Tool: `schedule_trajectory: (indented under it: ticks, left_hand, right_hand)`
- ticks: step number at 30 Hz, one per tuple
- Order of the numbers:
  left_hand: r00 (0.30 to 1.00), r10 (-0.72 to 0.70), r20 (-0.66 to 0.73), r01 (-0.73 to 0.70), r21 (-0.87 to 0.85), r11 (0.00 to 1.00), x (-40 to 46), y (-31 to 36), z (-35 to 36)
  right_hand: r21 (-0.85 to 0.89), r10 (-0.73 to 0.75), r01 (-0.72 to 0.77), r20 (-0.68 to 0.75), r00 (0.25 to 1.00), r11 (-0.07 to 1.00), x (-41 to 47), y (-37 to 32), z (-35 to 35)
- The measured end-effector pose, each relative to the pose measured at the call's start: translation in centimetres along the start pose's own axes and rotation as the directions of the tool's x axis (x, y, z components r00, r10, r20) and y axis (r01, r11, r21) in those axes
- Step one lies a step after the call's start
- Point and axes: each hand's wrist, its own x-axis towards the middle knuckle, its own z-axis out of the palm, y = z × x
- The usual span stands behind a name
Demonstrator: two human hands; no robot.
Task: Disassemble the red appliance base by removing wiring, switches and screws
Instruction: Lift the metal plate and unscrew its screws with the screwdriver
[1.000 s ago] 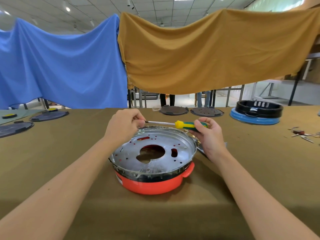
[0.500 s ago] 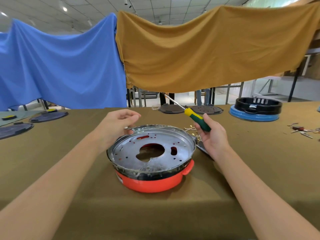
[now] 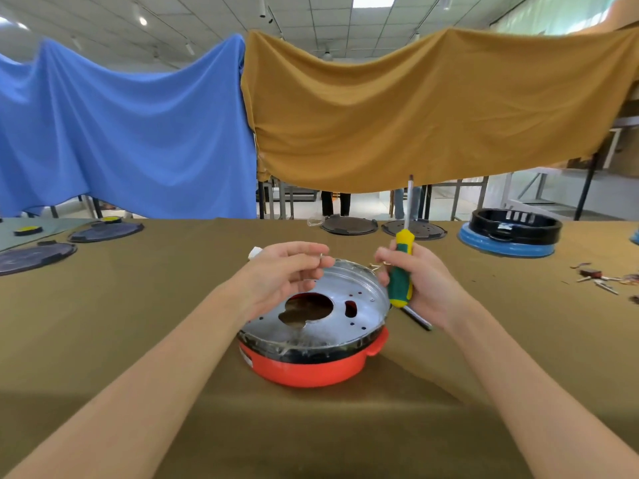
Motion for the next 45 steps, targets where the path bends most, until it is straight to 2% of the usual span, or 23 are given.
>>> schedule_trajectory:
  ticks: [2,5,10,13,16,18,19,20,22,23,26,29,32,38,41,43,45]
  left_hand:
    - [1.000,0.005,0.021,-0.006,0.050,0.999,0.0,-0.1,0.5]
    - [0.999,0.014,0.028,-0.017,0.123,0.992,-0.1,-0.2,1.3]
    - [1.000,0.004,0.028,-0.011,0.238,0.971,-0.3,0.0,2.7]
    - [0.999,-0.018,0.052,0.003,0.274,0.962,-0.3,0.2,3.1]
    - [0.996,-0.042,0.083,0.016,0.296,0.955,-0.5,0.3,3.4]
    - [0.994,-0.059,0.090,0.019,0.389,0.921,-0.6,0.3,3.5]
    - [0.995,-0.050,0.085,0.002,0.495,0.869,-0.7,0.1,3.4]
    - [0.996,-0.030,0.082,-0.029,0.630,0.776,-0.9,0.0,3.1]
    - [0.994,-0.029,0.108,-0.077,0.846,0.528,-1.3,-0.5,2.6]
    - [0.990,-0.061,0.129,-0.090,0.896,0.434,-1.6,-0.8,2.4]
    - [0.968,-0.177,0.181,-0.116,0.939,0.325,-2.2,-1.4,2.3]
    - [0.955,-0.211,0.208,-0.153,0.957,0.247,-2.1,-1.1,2.7]
    - [0.947,-0.242,0.212,-0.158,0.962,0.222,-2.1,-0.9,2.8]
    - [0.968,-0.210,0.140,-0.078,0.958,0.277,-2.2,-1.3,2.8]
    - [0.977,-0.189,0.098,-0.053,0.972,0.231,-2.4,-1.1,3.0]
    - [0.984,-0.160,0.085,-0.049,0.976,0.214,-2.4,-0.8,2.6]
    - [0.995,-0.089,0.044,-0.018,0.963,0.268,-2.3,-0.3,1.7]
  right_hand:
    - [-0.218,-0.074,0.074,0.006,0.997,0.973,-0.6,-0.3,1.0]
    - [-0.436,-0.178,0.178,0.041,0.983,0.882,-1.4,-0.8,2.4]
    - [-0.614,-0.318,0.329,0.131,0.939,0.718,-2.6,-0.8,4.0]
    - [-0.684,-0.362,0.357,0.144,0.921,0.637,-2.8,-1.1,4.2]
    - [-0.717,-0.323,0.314,0.131,0.937,0.622,-2.8,-1.1,3.9]
    - [-0.692,-0.290,0.267,0.087,0.953,0.671,-2.7,-1.0,3.3]
    - [-0.682,-0.269,0.232,0.053,0.962,0.693,-2.6,-1.1,2.8]
    - [-0.688,-0.246,0.192,0.020,0.969,0.700,-2.6,-1.3,2.2]
    - [-0.741,-0.184,0.104,-0.027,0.983,0.664,-2.4,-1.8,0.6]
    - [-0.773,-0.145,0.058,-0.045,0.988,0.631,-2.3,-2.1,-0.3]
    - [-0.842,-0.066,-0.054,-0.105,0.992,0.536,-2.2,-2.3,-3.0]
    - [-0.879,-0.039,-0.142,-0.179,0.983,0.454,-2.2,-2.3,-5.2]
    - [-0.890,-0.006,-0.215,-0.237,0.971,0.402,-2.5,-2.1,-6.7]
    - [-0.880,0.039,-0.285,-0.292,0.956,0.380,-2.6,-0.2,-7.8]
    - [-0.876,0.092,-0.328,-0.316,0.944,0.354,-2.6,0.1,-7.8]
    - [-0.871,0.119,-0.325,-0.303,0.946,0.369,-2.7,-0.2,-7.9]
    - [-0.859,0.086,-0.288,-0.278,0.957,0.424,-2.8,-0.9,-8.1]
